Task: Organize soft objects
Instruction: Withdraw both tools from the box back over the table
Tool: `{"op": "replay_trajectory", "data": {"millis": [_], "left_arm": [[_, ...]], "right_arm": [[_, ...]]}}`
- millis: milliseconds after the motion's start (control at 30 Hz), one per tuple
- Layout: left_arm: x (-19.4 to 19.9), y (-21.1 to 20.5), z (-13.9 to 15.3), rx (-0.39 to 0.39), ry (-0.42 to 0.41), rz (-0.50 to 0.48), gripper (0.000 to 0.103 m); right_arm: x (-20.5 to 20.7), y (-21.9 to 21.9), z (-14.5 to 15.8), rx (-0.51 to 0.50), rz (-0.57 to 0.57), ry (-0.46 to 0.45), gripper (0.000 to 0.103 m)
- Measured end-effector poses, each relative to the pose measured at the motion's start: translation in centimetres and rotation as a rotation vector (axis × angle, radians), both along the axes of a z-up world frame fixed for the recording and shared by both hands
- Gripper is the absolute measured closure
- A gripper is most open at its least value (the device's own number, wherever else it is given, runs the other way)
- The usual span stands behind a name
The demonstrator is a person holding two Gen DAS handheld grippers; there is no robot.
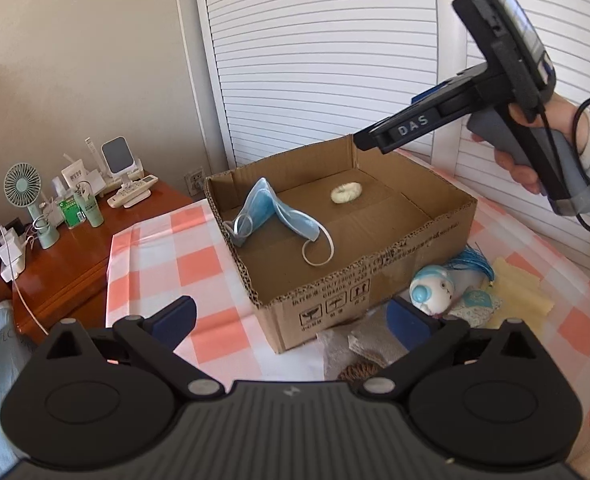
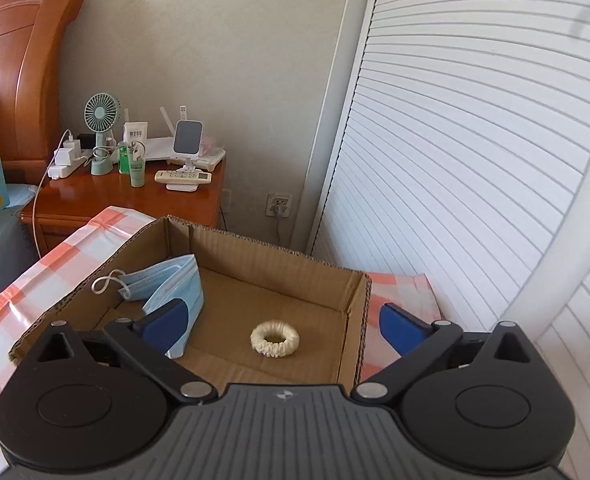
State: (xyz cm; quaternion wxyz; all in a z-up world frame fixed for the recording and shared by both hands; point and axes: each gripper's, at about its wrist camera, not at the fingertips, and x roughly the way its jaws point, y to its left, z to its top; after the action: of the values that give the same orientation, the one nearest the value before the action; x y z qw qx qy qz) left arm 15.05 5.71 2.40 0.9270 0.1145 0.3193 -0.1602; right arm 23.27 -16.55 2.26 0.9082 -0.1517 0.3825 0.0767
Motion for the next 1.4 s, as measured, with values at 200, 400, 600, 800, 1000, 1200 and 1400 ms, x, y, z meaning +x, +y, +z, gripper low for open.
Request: {"op": "replay_trajectory", "data": {"millis": [200,400,600,800,1000,1200,1400], "left_arm": [[-1.3,0.0,-0.4,-0.014,0.002,0.024,0.001],[-3.1,-0.1,-0.8,-0.033,0.011,0.044,0.001],[-4.7,-0.2,-1.2,-0.041,0.013,0.066,0.001],[-5.7,-0.8,-2.6,-0.023,0.021,0.079,0.001],[-6.1,-1.4,-3.6,-0.023,0.056,0.078,0.001],[-6.0,-2.0,-4.5,-0.027,0.093,0.079,0.001],[-5.8,-2.6,-5.6,-0.026,0.135,0.076,0.001]], "right_arm": [[-3.9,-0.3,0.7,0.009,-0.027,0.02,0.0],[-8.2,-0.8,0.6,0.028,-0.046,0.037,0.0],[-12.6,-1.6,-0.9,0.069,-0.04,0.088,0.0],[-16.2,-1.9,-3.0,0.036,-0.033,0.137,0.0],[-18.5,-3.0,-4.8,0.028,-0.068,0.177,0.0],[-20.0,-3.8,-6.2,0.064,-0.095,0.222,0.0],[-20.1,-3.9,-7.4,0.029,-0.113,0.233,0.0]]}}
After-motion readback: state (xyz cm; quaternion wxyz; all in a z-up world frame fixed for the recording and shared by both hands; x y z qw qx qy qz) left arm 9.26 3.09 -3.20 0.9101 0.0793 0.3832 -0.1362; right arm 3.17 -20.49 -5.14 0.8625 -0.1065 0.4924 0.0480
